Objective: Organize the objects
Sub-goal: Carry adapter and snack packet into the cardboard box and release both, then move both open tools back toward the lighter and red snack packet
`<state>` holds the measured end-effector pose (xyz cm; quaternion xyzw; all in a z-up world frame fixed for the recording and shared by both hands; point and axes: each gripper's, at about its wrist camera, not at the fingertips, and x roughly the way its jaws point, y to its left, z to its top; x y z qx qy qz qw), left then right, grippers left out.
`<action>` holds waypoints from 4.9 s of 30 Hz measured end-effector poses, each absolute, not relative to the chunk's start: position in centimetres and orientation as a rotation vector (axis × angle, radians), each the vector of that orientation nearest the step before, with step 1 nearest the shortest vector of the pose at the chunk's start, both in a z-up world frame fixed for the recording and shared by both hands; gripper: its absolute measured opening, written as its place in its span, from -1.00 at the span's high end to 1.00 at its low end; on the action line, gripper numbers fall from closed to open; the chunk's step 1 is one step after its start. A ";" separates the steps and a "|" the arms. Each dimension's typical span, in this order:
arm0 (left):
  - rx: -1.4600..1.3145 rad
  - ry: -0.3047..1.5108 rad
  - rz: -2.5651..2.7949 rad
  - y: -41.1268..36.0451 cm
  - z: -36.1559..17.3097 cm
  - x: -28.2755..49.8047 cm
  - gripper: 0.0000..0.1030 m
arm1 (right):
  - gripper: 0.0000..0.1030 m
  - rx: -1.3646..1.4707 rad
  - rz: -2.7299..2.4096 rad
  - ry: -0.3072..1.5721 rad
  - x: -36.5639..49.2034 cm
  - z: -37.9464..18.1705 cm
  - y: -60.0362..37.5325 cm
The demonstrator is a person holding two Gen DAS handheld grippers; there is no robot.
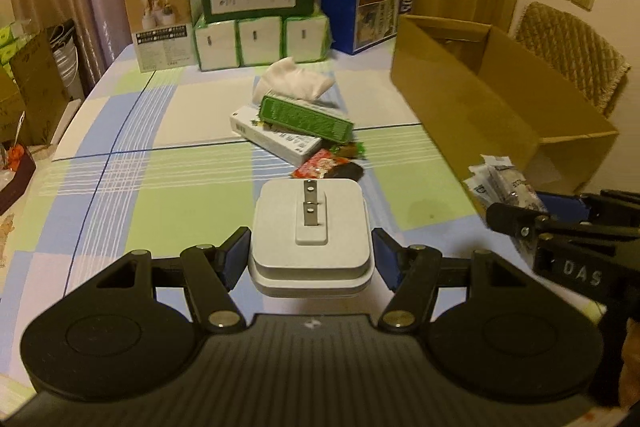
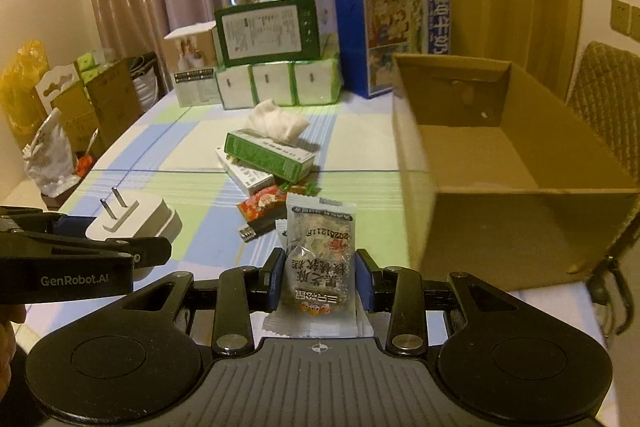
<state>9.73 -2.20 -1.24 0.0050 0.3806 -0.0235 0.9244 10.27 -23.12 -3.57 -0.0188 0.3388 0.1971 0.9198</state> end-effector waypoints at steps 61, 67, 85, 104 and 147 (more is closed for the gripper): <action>0.177 0.767 -0.395 -22.7 2.7 26.4 -0.17 | 0.34 0.185 0.209 0.731 25.9 1.9 -42.5; 0.191 0.753 -0.397 -23.0 2.0 27.8 -0.48 | 0.34 0.190 0.204 0.739 26.2 1.6 -42.9; 0.078 0.708 -0.321 -18.0 4.2 25.3 -0.48 | 0.32 0.213 0.240 0.724 26.9 1.4 -41.4; -0.036 0.728 -0.201 -10.6 4.0 17.4 -0.57 | -0.47 0.273 0.252 0.666 19.6 4.1 -40.8; -0.106 0.740 -0.004 2.3 3.1 6.1 -0.71 | -0.85 0.160 0.463 0.703 7.2 3.0 -27.2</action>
